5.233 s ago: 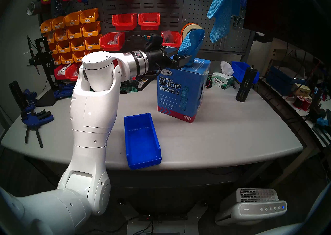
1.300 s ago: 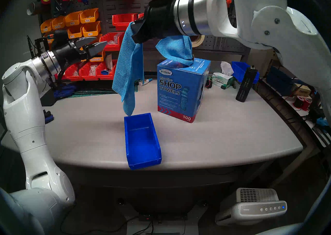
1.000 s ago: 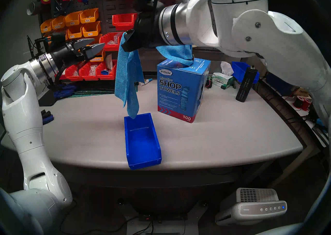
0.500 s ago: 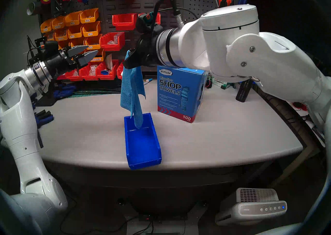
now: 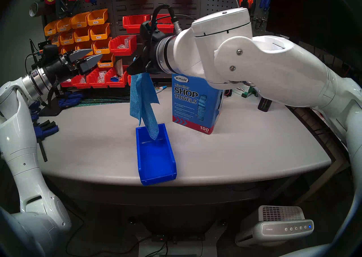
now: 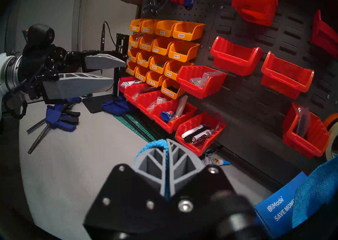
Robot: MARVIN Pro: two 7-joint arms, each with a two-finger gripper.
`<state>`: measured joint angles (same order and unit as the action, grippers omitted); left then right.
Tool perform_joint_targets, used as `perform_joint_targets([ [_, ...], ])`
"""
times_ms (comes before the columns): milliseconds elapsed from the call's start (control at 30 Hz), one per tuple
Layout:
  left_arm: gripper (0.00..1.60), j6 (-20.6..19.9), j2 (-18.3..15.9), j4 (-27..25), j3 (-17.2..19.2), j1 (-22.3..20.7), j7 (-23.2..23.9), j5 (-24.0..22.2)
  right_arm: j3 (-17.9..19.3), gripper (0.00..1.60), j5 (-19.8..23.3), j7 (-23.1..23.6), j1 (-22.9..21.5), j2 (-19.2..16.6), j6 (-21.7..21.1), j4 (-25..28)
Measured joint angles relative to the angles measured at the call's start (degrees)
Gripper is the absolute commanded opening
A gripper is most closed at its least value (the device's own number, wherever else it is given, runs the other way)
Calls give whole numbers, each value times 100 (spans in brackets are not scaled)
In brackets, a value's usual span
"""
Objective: Take out a shop towel
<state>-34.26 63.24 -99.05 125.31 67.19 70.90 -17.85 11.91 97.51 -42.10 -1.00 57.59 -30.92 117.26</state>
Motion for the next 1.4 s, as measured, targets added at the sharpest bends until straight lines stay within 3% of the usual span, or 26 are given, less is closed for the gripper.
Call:
perform_joint_targets([
  [33,160,1,-4,0,1,6,0,-9,-8,4,0,-7,0,19,3,-10],
  [67,160,3,-9,0,2,13,0,-18,-16,41,0,-15,0,38,5,-21],
  [100,160,5,-14,1,2,19,2,-29,-26,129,1,-28,0,61,5,-34],
  [133,160,8,-21,3,2,27,3,-43,-38,160,4,-47,0,89,5,-52],
  [667,160,24,-65,22,-20,88,8,-173,-92,160,112,-295,-11,201,-9,-130],
  [967,160,71,-72,8,-38,133,33,-192,89,160,184,-505,15,-209,211,409],
  [1400,160,156,221,-637,30,584,135,-287,697,160,154,-1260,60,-1005,825,1429],
])
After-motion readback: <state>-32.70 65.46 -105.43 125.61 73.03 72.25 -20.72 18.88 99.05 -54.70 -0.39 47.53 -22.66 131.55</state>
